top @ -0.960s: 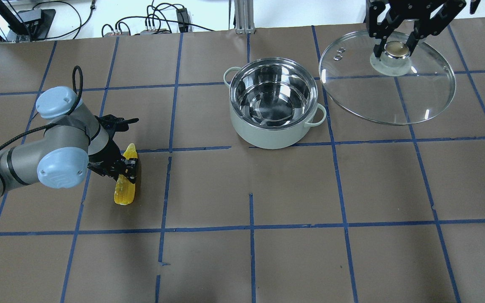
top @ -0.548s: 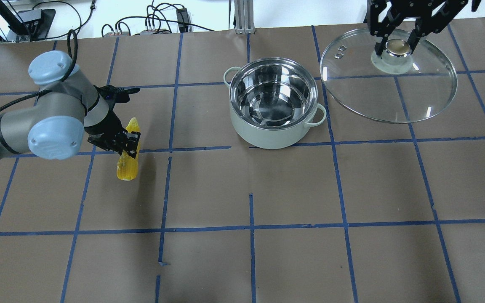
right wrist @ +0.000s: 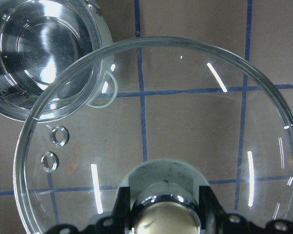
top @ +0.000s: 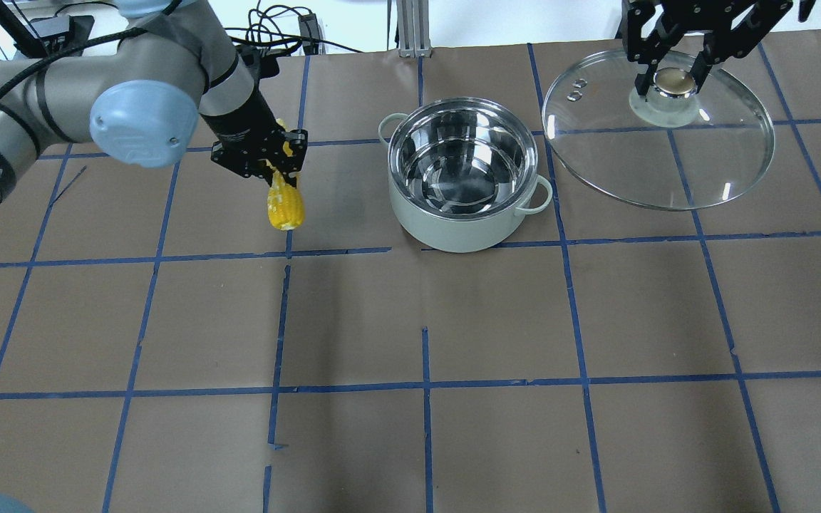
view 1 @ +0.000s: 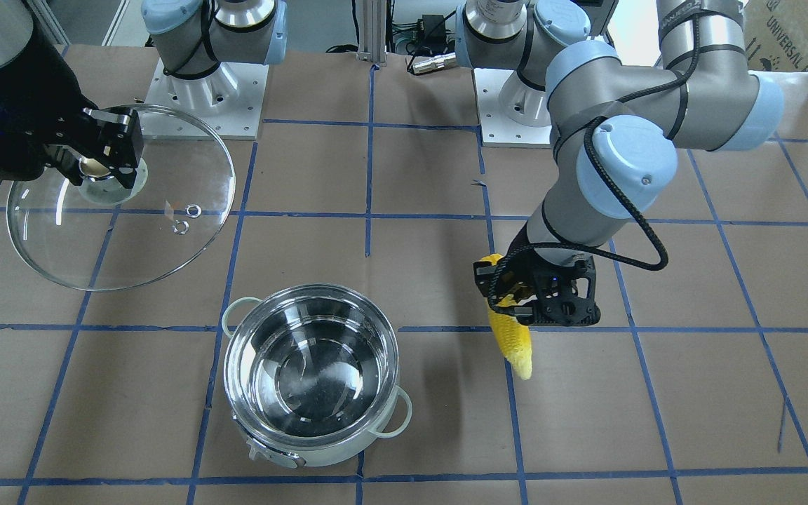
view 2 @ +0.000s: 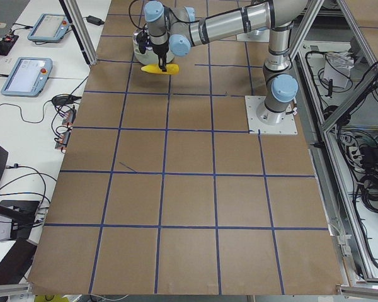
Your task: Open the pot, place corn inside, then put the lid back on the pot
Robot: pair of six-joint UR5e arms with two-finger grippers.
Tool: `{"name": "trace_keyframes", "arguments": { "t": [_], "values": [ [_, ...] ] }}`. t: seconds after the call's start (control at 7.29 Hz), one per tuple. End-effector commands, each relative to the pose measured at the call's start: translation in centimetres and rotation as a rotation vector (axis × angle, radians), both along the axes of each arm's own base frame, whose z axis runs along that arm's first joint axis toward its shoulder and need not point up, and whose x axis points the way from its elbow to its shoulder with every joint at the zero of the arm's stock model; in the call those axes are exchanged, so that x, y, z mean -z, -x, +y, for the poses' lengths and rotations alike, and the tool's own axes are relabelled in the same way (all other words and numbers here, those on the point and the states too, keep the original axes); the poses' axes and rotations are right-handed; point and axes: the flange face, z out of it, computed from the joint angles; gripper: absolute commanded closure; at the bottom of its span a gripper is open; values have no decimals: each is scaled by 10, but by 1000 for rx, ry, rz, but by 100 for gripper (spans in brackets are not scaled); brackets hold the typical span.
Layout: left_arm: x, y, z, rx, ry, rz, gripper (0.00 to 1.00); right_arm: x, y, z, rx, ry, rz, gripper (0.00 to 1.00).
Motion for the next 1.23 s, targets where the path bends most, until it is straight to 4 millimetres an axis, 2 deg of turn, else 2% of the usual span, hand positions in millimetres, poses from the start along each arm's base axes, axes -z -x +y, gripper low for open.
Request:
{"name": "trace_keyframes", "arguments": {
  "t": [0.0, 0.14, 0.27, 0.41, 0.69, 0.82, 1.1],
  "values": [
    [-15, 82, -29, -23, 39, 33, 88, 1, 1, -1, 2, -2, -4, 63],
    [-20, 126, -41, -2, 68, 41, 86, 1, 0, 0, 1, -1, -8, 63],
    [-12, 169, -46, 55, 74, 34, 87, 2, 4, -2, -2, -4, -11, 63],
    [2, 187, -49, 75, 60, 27, 87, 2, 16, -3, 9, -6, -12, 64],
    [20, 199, -41, 101, 36, 1, 87, 5, 58, -7, 6, -19, -20, 64],
    [25, 201, -41, 104, 29, -1, 84, 7, 63, -6, -13, -25, -24, 64],
    [43, 208, -42, 119, 17, -24, 40, 7, 63, -6, -20, -25, -23, 64]
  ]
}}
